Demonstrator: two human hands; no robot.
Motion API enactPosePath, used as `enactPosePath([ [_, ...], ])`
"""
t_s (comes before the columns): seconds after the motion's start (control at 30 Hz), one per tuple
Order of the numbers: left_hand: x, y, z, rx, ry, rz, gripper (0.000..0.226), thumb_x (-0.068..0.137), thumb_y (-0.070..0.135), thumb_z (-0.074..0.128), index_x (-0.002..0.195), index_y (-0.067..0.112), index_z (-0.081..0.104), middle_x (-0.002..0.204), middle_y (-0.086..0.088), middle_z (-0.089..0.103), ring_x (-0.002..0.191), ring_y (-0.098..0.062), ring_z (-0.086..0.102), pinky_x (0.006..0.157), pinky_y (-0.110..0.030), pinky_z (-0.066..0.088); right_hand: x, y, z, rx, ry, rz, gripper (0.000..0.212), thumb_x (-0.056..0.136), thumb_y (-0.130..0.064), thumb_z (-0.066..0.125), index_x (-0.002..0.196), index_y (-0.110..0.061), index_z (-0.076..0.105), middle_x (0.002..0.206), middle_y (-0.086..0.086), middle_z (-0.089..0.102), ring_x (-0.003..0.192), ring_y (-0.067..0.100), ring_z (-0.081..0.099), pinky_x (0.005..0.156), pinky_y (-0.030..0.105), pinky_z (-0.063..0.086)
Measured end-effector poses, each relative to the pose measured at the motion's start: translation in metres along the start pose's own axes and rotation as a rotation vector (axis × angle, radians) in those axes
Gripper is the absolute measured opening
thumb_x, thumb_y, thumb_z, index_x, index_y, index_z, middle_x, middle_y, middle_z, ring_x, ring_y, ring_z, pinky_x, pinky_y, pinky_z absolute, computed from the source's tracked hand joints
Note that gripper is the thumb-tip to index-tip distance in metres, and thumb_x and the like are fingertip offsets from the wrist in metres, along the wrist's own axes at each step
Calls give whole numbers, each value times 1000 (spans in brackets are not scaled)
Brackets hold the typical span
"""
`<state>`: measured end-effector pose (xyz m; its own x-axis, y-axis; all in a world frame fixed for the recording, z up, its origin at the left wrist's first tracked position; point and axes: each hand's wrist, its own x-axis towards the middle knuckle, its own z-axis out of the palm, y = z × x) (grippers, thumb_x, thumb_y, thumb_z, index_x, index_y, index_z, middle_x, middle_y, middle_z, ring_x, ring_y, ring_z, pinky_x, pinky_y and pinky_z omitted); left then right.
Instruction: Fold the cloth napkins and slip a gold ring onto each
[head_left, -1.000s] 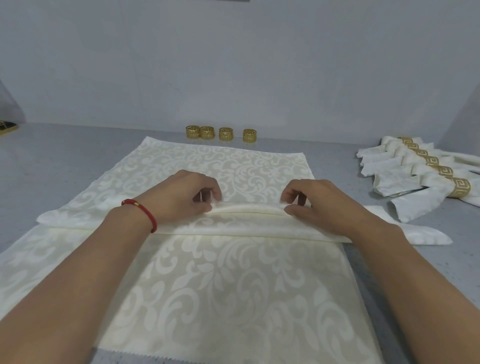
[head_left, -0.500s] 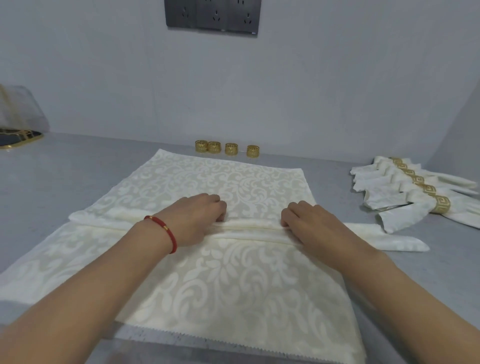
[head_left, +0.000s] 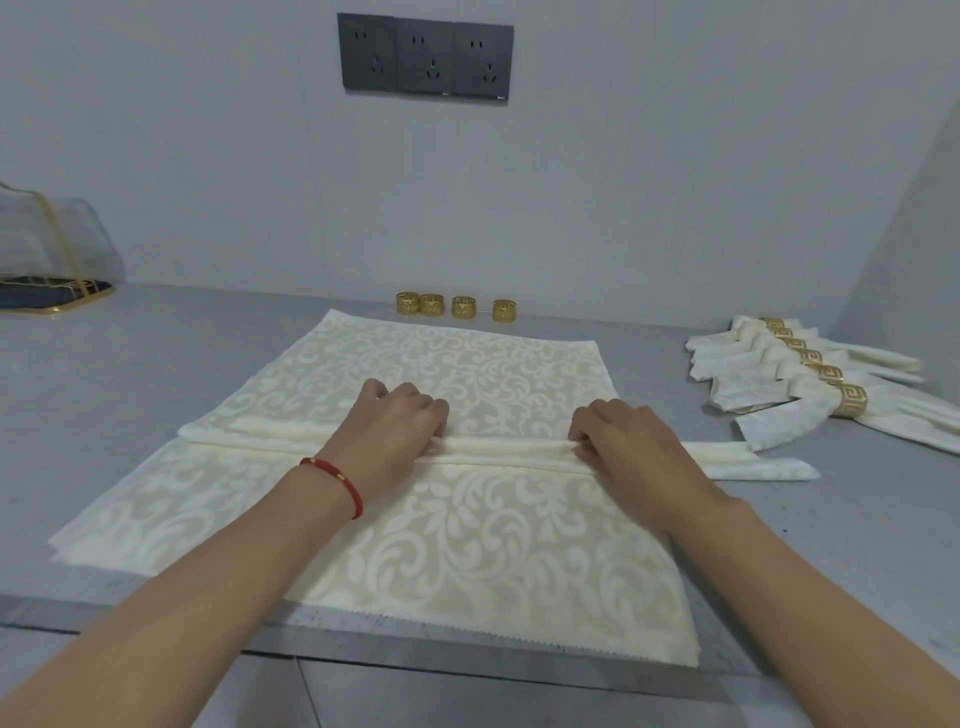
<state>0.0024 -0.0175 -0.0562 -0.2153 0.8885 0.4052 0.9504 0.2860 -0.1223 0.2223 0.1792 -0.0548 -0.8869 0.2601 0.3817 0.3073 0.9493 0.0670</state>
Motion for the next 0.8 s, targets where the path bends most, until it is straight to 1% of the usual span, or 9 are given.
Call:
enactPosePath([
  [0.07, -9, 4, -5, 8, -27, 74, 37, 64, -5, 70, 79, 26, 57, 75, 11, 55, 73, -15, 55, 70, -29, 29, -9, -7, -5, -99, -26, -65, 33, 66, 4, 73, 87, -18, 60, 81, -1, 54, 70, 26, 54, 55, 40, 45],
  [0.13, -19, 9, -7, -17, -86, 37, 34, 71, 1, 65, 76, 30, 50, 71, 14, 50, 68, -15, 55, 66, -28, 35, -18, -12, -10, -154, -49, -84, 37, 59, 7, 75, 86, -15, 63, 80, 1, 54, 66, 27, 54, 49, 39, 44],
  [0.27, -39, 29, -16, -294, -116, -165, 7, 98, 23, 45, 100, 29, 49, 76, 13, 51, 71, -14, 53, 58, -24, 35, -32, -14, -10, -129, -135, -47, 23, 90, -2, 59, 107, -17, 62, 103, 0, 51, 90, 25, 53, 63, 40, 49],
  [0.33, -44, 39, -20, -387, -174, -208, 34, 102, 37, 40, 137, 36, 42, 106, 18, 57, 90, -9, 52, 79, -25, 40, -35, -16, -11, -95, -159, -21, 22, 97, -8, 55, 115, -19, 61, 109, -2, 49, 97, 22, 51, 67, 40, 52],
  [0.4, -44, 45, -15, -298, -261, -184, 50, 103, 49, 30, 152, 41, 24, 142, 13, 44, 122, -12, 43, 111, -40, 30, -32, -18, -17, -122, -203, -20, 24, 99, -11, 52, 120, -19, 62, 115, -2, 50, 103, 21, 51, 70, 36, 51],
  [0.5, -42, 48, -2, -178, -307, -181, 55, 100, 57, 18, 152, 40, 24, 160, 4, 27, 141, -23, 30, 117, -55, 19, -13, -29, -41, -186, -328, 35, 23, 101, -16, 47, 115, -17, 65, 120, 1, 55, 110, 24, 57, 77, 35, 50],
  [0.6, -41, 48, 2, -174, -315, -178, 56, 99, 59, 14, 151, 40, 25, 161, 4, 25, 143, -28, 27, 115, -59, 19, 26, -52, -50, -85, -200, 141, 23, 98, -19, 48, 110, -13, 67, 119, 4, 61, 111, 27, 61, 78, 36, 46],
  [0.7, -40, 48, 3, -176, -328, -193, 55, 101, 58, 18, 152, 40, 24, 162, 5, 23, 146, -30, 22, 116, -59, 17, 65, -81, -23, 90, -112, 138, 37, 106, -32, 41, 134, -17, 59, 137, 7, 54, 126, 27, 51, 98, 44, 45],
  [0.8, -41, 47, 4, -204, -317, -193, 55, 100, 59, 17, 152, 42, 25, 163, 7, 22, 148, -30, 20, 116, -59, 16, 77, -96, 19, 220, -298, 233, 58, 109, -49, 22, 158, -20, 30, 167, 8, 20, 155, 26, 12, 124, 50, 15],
])
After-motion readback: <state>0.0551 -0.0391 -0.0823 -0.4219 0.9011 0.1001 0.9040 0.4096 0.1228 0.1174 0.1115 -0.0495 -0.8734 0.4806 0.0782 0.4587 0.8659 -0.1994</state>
